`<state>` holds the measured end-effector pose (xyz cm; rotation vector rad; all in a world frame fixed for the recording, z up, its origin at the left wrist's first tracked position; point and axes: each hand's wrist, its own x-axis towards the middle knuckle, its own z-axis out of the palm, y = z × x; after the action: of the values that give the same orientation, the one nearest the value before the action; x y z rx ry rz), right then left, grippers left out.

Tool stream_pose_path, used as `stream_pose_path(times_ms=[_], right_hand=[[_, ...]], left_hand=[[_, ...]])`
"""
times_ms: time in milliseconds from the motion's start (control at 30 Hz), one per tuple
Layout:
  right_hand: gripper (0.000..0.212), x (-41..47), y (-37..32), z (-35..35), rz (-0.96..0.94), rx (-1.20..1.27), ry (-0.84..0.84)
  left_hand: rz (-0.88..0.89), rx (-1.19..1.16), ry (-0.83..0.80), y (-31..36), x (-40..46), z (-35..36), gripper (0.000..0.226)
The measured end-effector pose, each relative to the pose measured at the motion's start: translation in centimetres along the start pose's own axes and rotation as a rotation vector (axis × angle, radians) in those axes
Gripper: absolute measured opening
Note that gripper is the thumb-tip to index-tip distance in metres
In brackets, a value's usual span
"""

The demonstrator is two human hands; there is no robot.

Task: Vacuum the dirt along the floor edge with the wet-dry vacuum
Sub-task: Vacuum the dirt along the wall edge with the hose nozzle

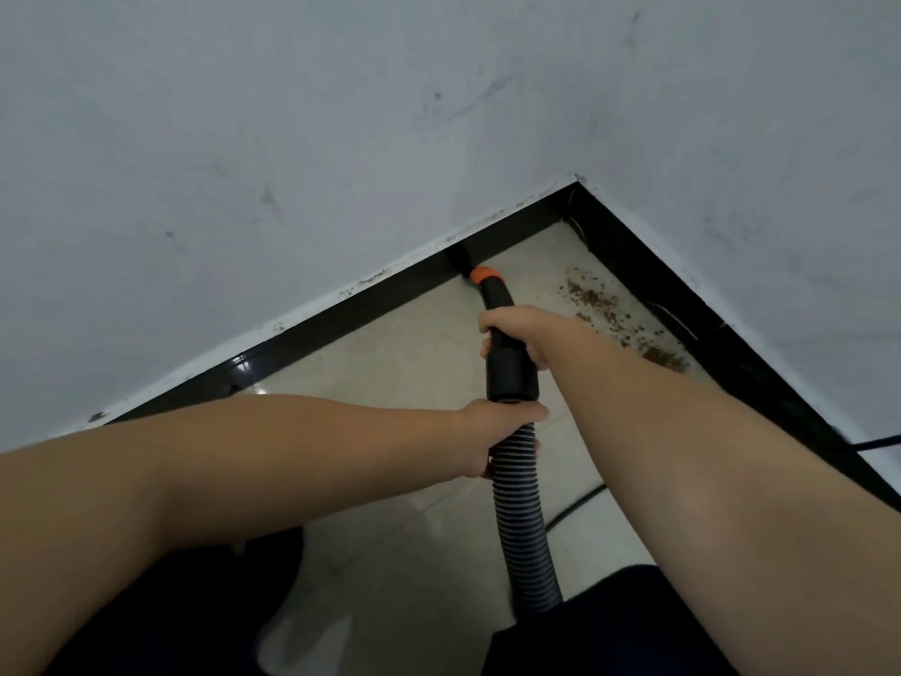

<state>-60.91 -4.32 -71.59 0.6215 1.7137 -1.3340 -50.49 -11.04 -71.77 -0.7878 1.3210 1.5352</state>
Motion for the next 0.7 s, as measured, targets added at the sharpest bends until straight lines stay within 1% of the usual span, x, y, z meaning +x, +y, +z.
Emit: stream_pose_path(times_ms=[67,200,267,333,400,500,633,700], right_hand=[[0.035,0.3,0.4,-0.1,-0.030,0.027,0.100],[0.033,-0.4,0.5,0.8,-0.016,0.070,0.145],[0.031,-0.3,0.5,2.2,-0.044,0.164,0.141],[0.028,0.3,0.9,3.6,-0.090,0.318,0.111],[0.021,0.8,1.7,4.8,-0.130,0.448,0.133],[0.012,0.8,3.4,6.0,-0.146,0.525,0.268],[0.017,-0.1,6.4,5.5,-0.104,0.589,0.437],[0.019,-0.8,8.0,4.5,-0.074,0.648,0.505]], left_hand=[[0.013,0.014,-0.013,0.0,0.2,-0.5,0.016],[-0.022,0.043,-0.096,-0.2,0.2,-1.6,0.015],[-0.038,0.083,-0.101,-0.1,0.0,-3.3,0.015],[-0.051,0.126,-0.119,0.0,-0.2,-5.5,0.015],[-0.062,0.148,-0.144,-0.4,-0.3,-7.4,0.014],[-0.079,0.222,-0.166,-2.0,0.0,-8.5,0.013],[-0.139,0.300,-0.236,-4.0,0.7,-7.2,0.027],[-0.176,0.375,-0.277,-4.3,0.9,-6.3,0.023]])
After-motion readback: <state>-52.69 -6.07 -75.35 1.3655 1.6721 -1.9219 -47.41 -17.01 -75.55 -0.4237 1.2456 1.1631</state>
